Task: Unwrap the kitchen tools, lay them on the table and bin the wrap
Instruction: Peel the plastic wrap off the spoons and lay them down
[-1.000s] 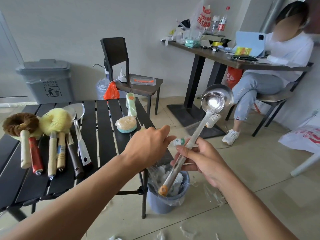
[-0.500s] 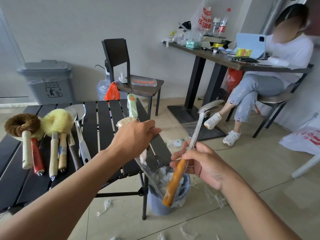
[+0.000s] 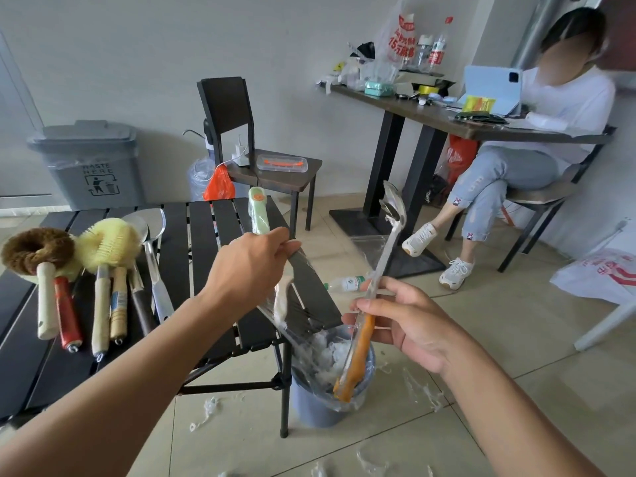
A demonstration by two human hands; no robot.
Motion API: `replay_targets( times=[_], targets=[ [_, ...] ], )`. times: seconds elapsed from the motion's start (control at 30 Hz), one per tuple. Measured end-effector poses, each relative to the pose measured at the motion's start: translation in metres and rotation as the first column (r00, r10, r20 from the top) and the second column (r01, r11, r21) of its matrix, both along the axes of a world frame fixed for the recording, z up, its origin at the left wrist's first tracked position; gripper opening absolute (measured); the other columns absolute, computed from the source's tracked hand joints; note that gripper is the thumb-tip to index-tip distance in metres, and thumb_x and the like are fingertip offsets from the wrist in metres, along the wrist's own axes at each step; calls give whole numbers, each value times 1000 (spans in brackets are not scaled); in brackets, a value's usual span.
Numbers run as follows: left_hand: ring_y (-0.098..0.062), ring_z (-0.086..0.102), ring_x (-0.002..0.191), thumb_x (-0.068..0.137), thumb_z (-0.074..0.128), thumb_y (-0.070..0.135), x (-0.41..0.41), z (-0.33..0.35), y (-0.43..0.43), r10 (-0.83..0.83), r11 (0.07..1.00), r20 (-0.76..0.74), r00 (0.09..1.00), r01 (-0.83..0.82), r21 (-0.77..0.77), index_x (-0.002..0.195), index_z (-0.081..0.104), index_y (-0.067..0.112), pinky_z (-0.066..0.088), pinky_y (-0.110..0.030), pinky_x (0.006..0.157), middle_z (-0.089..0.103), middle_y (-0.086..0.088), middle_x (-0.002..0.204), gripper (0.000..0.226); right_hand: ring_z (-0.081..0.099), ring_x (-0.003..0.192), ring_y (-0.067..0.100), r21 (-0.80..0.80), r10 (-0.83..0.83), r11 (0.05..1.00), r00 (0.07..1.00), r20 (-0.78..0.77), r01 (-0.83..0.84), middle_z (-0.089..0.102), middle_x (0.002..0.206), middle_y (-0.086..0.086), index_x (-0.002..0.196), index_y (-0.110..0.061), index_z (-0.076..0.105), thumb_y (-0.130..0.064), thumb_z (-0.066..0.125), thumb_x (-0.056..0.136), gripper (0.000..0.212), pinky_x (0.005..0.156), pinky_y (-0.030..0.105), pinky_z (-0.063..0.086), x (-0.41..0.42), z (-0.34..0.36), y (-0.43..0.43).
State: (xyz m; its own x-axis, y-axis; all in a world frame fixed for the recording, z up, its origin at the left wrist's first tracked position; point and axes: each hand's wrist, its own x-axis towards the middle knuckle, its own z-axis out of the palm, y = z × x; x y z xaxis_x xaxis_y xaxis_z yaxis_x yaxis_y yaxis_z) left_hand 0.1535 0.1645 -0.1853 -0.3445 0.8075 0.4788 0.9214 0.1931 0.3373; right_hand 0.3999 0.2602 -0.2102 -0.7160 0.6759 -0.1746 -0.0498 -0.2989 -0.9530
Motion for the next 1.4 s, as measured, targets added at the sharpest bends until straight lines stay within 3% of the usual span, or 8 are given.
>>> replay_targets(
  times=[0.2,0.47,0.63,0.77,0.9,1.07,1.23,1.4],
  targets=[
    [-39,58,62,110,43,52,-3,0,-1,31,999,-17,999,-32,-33,89,54,17,53,-41,59,65,-5,68,42,76,100,50,-62,-9,998,999,-39,7,73,100,24,115,-7,54,13,58,97,27,71,46,65,-4,-3,-2],
    [-37,54,55,110,45,52,-3,0,-2,17,1000,-43,999,-18,-9,85,49,20,45,-36,53,61,-4,63,41,78,90,43,-53,13,999,999,43,-11,73,88,12,104,-6,61,-10,82,83,30,63,36,64,-7,4,-11],
    [-33,46,52,110,44,52,-5,-2,-1,-10,1000,-112,994,11,7,83,46,21,36,-33,51,57,-1,62,41,79,79,35,-58,-28,998,996,90,33,71,76,4,101,-12,52,-9,86,80,40,61,35,64,-7,0,-10],
    [-26,55,50,106,41,58,-21,0,0,-36,999,-129,991,36,-6,83,50,23,39,-30,47,68,2,66,43,79,84,40,-91,-6,996,998,69,12,75,85,9,112,-8,52,-5,88,76,51,66,37,65,-6,0,-8],
    [-6,52,48,109,56,38,-34,-2,2,-4,1000,-109,994,6,17,83,50,25,36,-24,47,77,15,79,29,78,98,47,-60,9,998,997,73,-4,73,103,22,128,1,53,-1,86,79,59,70,39,66,0,4,-1],
    [-10,58,49,107,62,37,-32,-6,8,6,1000,201,980,-3,-18,89,77,26,38,-26,50,67,9,61,25,78,94,48,60,-61,997,991,120,54,68,100,23,116,-1,56,6,76,92,32,69,39,65,-2,2,-2],
    [-3,47,40,114,48,27,-13,-11,12,-71,994,608,791,2,113,78,67,13,37,-21,42,78,2,72,43,80,81,40,283,-133,958,947,294,47,78,93,23,115,-6,52,-6,62,100,18,63,41,65,-13,-7,-12],
    [-6,39,45,114,46,28,8,-19,12,-117,990,946,301,-35,134,101,69,6,32,-19,39,62,0,65,34,80,76,35,350,-136,936,961,240,45,80,85,14,116,-24,47,-19,49,106,12,57,33,58,-21,-10,-21]
  ],
)
